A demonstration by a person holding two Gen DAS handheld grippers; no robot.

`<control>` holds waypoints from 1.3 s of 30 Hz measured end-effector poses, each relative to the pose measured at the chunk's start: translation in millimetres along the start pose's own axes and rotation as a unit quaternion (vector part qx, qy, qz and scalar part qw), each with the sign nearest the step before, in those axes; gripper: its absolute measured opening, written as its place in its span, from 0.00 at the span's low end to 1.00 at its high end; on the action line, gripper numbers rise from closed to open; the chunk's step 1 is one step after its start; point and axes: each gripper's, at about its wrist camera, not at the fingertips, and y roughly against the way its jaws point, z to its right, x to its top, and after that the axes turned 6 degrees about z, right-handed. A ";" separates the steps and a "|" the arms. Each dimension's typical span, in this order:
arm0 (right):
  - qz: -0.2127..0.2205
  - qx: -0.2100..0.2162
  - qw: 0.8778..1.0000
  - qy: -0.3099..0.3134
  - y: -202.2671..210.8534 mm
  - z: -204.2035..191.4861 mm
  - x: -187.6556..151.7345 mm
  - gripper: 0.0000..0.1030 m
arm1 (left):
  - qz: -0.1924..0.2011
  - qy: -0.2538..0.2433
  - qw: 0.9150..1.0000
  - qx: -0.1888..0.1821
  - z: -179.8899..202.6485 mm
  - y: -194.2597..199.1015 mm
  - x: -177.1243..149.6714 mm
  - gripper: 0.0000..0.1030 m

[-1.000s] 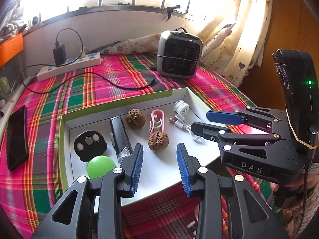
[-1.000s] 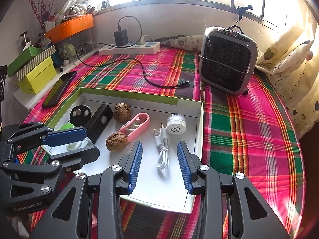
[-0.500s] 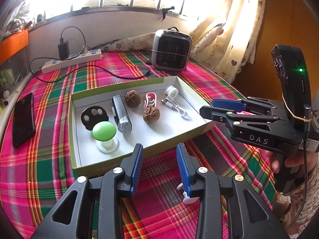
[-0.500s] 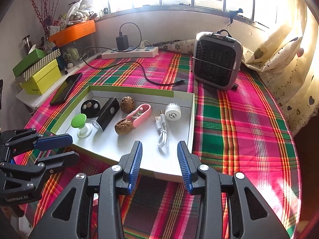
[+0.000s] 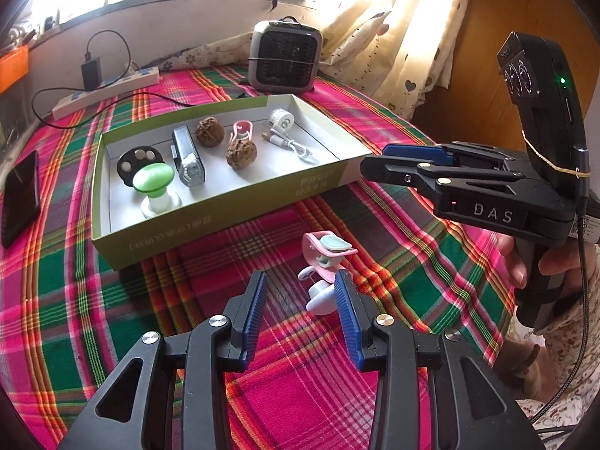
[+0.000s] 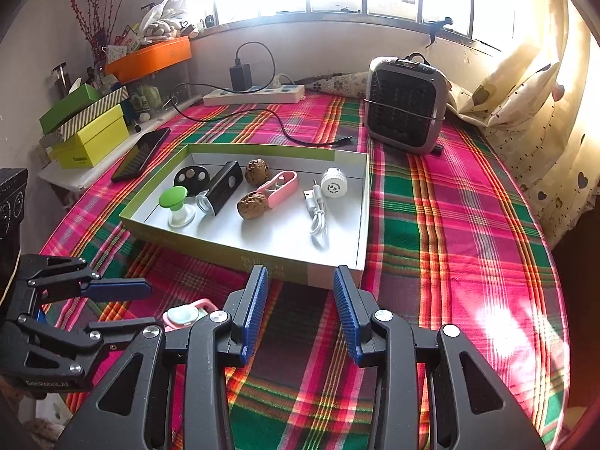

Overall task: Organize objects
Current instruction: 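Withdraw both tools, moving left to white knob while right approaches pink clip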

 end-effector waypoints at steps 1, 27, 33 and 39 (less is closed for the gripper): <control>0.001 0.001 1.000 -0.002 1.4 0.3 -1.2 0.37 | -0.001 0.002 1.000 -0.004 1.0 0.3 -1.4 0.35; -0.008 0.004 1.000 -0.011 4.9 -5.9 -14.3 0.37 | -0.004 -0.002 1.000 0.002 8.5 -8.6 -12.3 0.25; -0.016 0.013 1.000 -0.011 1.1 -12.6 -17.7 0.37 | 0.002 0.001 1.000 0.012 2.3 -5.4 -13.0 0.21; -0.023 0.034 0.999 -0.009 -2.6 -24.1 -20.3 0.37 | 0.012 0.027 0.999 0.038 -16.7 0.2 -13.3 0.21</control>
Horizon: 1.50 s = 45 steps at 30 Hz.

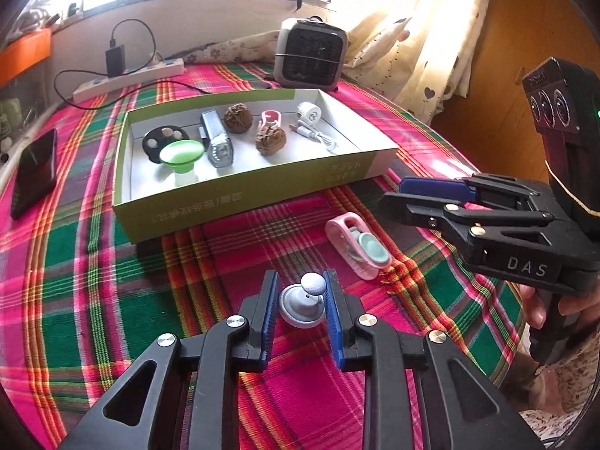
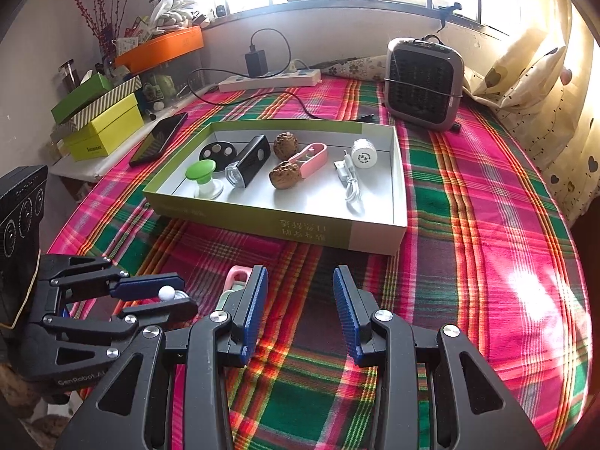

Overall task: Organize objects
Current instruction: 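Withdraw both tools, moving left to white knob while right approaches pink clip, then close left tool on white knob while right tool closes on pink clip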

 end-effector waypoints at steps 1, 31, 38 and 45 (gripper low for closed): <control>-0.002 0.004 1.000 0.000 -1.5 -2.3 -0.9 0.37 | 0.001 0.006 1.000 0.003 -3.7 0.1 0.7 0.21; -0.021 0.012 1.000 0.010 -26.7 -31.5 -14.3 0.42 | 0.009 0.036 0.999 0.019 -24.3 -1.2 3.2 0.21; -0.017 -0.003 1.000 0.022 -25.9 -33.2 -16.4 0.40 | 0.010 0.034 0.999 0.023 -22.6 -1.8 2.4 0.21; -0.015 -0.012 1.000 0.020 -24.4 -28.3 -16.8 0.24 | 0.011 0.030 0.999 0.029 -22.0 -1.1 2.7 0.21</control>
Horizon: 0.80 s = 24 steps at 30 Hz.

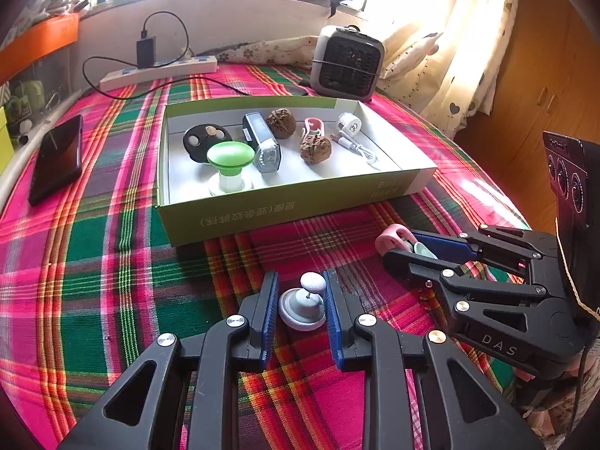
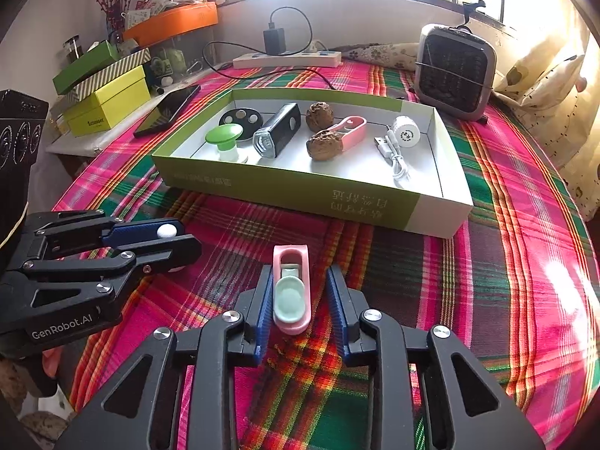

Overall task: Organize objects
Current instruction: 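Close left tool on white knob while right tool closes on pink clip, then carry white knob with left tool into box while right carries pink clip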

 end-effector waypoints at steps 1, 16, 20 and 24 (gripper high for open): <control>0.000 -0.001 1.000 -0.001 0.2 0.4 -0.1 0.22 | 0.000 0.000 1.000 0.000 0.4 -0.1 0.2 0.21; 0.002 0.002 1.000 -0.003 0.7 0.8 -0.8 0.18 | 0.000 -0.001 1.000 0.001 0.9 -0.3 0.5 0.21; 0.002 0.002 1.000 -0.003 0.5 1.0 -0.7 0.18 | 0.000 0.000 1.000 0.001 1.2 -0.2 0.6 0.21; 0.002 0.002 1.000 -0.004 0.6 0.6 -0.9 0.18 | 0.000 0.001 1.000 0.002 -0.2 0.0 1.2 0.21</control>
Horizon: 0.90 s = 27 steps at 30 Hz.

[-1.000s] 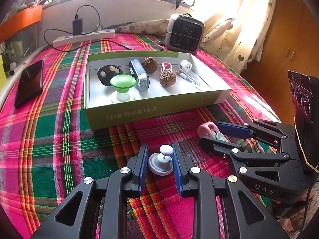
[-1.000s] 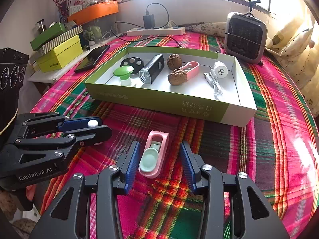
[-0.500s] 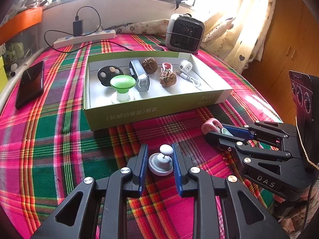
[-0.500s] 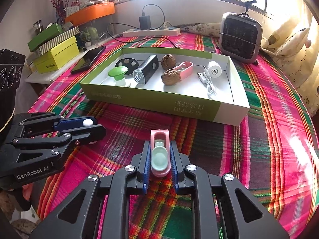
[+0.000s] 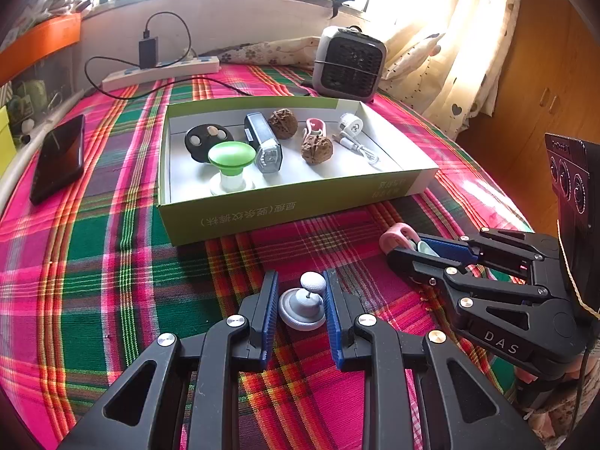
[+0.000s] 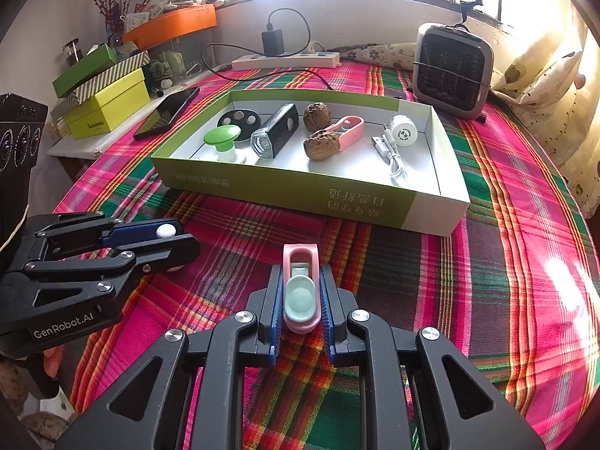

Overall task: Organize objects
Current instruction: 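Carry white knob with left tool into box while right carries pink clip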

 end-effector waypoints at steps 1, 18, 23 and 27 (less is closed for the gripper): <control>0.000 0.000 1.000 0.000 0.0 0.1 0.0 0.18 | 0.000 0.000 1.000 0.000 0.1 0.0 0.0 0.21; 0.000 0.002 1.000 -0.002 0.6 0.3 0.4 0.18 | 0.001 0.001 1.000 0.004 0.4 0.4 -0.4 0.21; 0.001 0.003 1.000 -0.003 0.4 0.9 0.4 0.18 | 0.001 -0.001 1.000 0.007 -0.1 0.7 -0.5 0.21; 0.002 0.005 1.000 -0.005 1.3 1.6 0.1 0.18 | 0.001 -0.002 1.000 0.012 -0.3 0.7 0.1 0.21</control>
